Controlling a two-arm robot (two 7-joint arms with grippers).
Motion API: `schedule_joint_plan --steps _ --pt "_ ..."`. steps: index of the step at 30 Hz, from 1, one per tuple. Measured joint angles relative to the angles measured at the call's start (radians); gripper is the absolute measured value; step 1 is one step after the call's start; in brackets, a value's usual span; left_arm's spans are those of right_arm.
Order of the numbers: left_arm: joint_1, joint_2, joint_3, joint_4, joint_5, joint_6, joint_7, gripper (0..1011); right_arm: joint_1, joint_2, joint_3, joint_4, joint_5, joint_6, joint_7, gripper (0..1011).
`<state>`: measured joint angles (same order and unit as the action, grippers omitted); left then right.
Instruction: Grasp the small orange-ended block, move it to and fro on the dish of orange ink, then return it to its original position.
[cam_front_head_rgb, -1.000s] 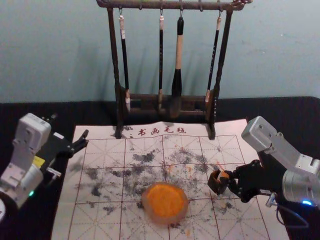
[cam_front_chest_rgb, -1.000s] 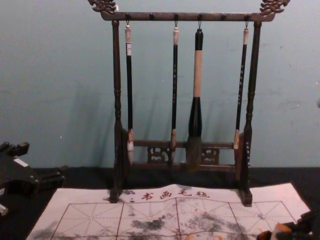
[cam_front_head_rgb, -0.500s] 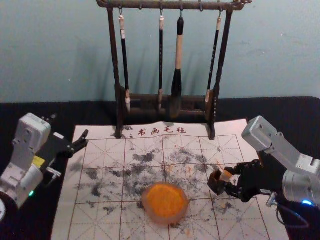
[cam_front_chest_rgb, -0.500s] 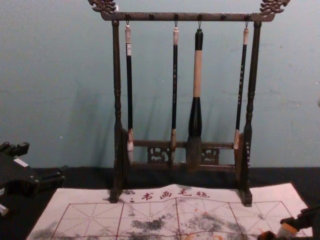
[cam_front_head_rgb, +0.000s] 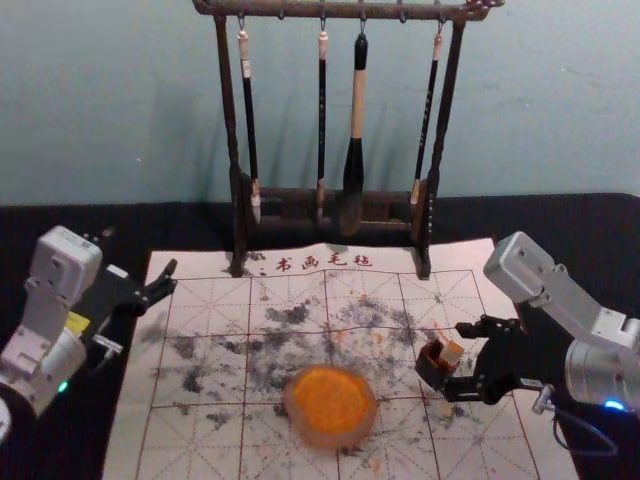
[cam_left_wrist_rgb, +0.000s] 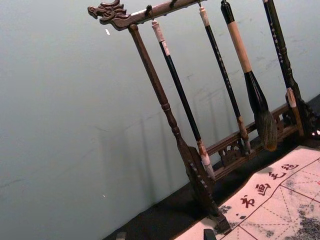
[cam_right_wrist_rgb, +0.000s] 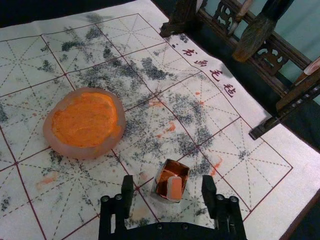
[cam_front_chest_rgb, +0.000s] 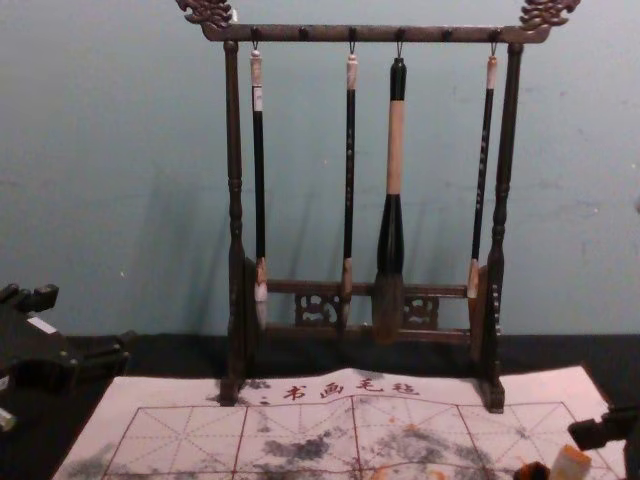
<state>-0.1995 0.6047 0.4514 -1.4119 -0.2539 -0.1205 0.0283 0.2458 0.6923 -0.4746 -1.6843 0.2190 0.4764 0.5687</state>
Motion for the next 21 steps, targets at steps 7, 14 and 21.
schedule_joint_plan --steps 7,14,21 --pt "0.0 0.0 0.0 0.0 0.0 0.0 0.0 1001 -0.002 0.0 0.001 -0.002 0.0 -0.004 -0.004 993" --pt "0.0 0.0 0.0 0.0 0.0 0.0 0.0 1001 -0.05 -0.026 0.068 -0.03 0.036 -0.078 -0.068 1000" --pt "0.0 0.0 0.0 0.0 0.0 0.0 0.0 1001 -0.151 -0.099 0.179 -0.054 0.057 -0.264 -0.224 1000"
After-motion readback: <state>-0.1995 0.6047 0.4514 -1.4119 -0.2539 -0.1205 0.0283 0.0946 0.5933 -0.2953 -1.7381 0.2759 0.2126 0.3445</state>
